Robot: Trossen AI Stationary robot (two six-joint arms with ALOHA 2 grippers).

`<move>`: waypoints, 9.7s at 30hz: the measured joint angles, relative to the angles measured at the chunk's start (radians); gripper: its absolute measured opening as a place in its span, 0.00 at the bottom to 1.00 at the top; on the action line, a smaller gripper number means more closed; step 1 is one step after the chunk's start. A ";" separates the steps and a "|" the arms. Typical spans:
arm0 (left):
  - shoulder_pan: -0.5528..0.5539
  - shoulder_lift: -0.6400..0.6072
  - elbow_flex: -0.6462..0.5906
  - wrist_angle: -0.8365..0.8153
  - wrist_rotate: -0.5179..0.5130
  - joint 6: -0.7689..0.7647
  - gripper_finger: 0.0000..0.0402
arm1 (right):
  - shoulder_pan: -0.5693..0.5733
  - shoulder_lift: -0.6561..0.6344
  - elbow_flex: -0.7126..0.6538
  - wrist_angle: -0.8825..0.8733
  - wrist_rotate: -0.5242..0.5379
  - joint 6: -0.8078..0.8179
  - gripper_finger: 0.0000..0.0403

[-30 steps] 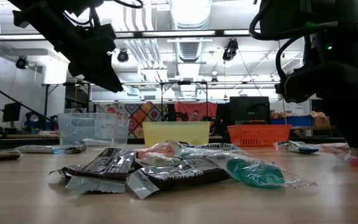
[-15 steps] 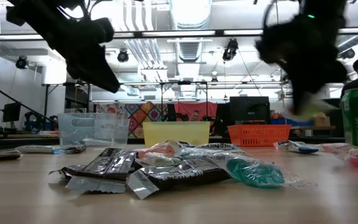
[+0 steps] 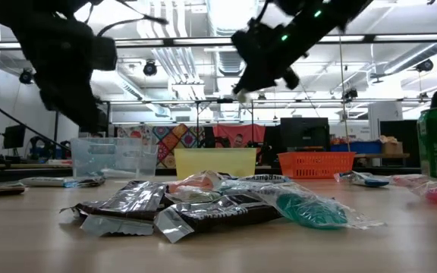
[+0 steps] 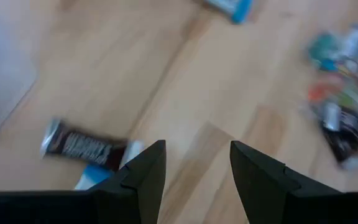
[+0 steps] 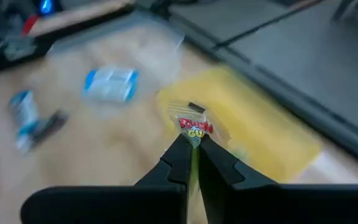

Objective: Sort candy
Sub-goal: Put the green gummy into the yellow bin, then put the black chocolate into the orange bin

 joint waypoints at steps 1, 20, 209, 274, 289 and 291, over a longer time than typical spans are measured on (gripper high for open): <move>0.000 0.005 -0.001 0.004 -0.016 -0.036 0.40 | -0.024 0.011 0.000 0.027 -0.001 -0.011 0.03; -0.001 0.185 0.017 -0.108 -0.166 -0.264 0.38 | -0.135 0.141 0.000 0.094 -0.036 0.008 0.23; -0.249 0.491 0.118 0.376 -0.228 0.200 0.00 | 0.252 0.200 -0.002 0.137 -0.471 -0.203 0.09; -0.241 0.243 0.128 0.547 -0.412 0.475 0.00 | 0.300 0.227 0.100 0.246 -0.242 -0.085 0.06; -0.241 0.166 0.129 0.375 -0.397 0.453 0.00 | 0.162 0.117 0.146 -0.360 0.153 -0.042 0.05; -0.241 0.158 0.129 0.368 -0.397 0.446 0.00 | 0.104 0.103 0.155 -0.523 0.289 0.044 0.05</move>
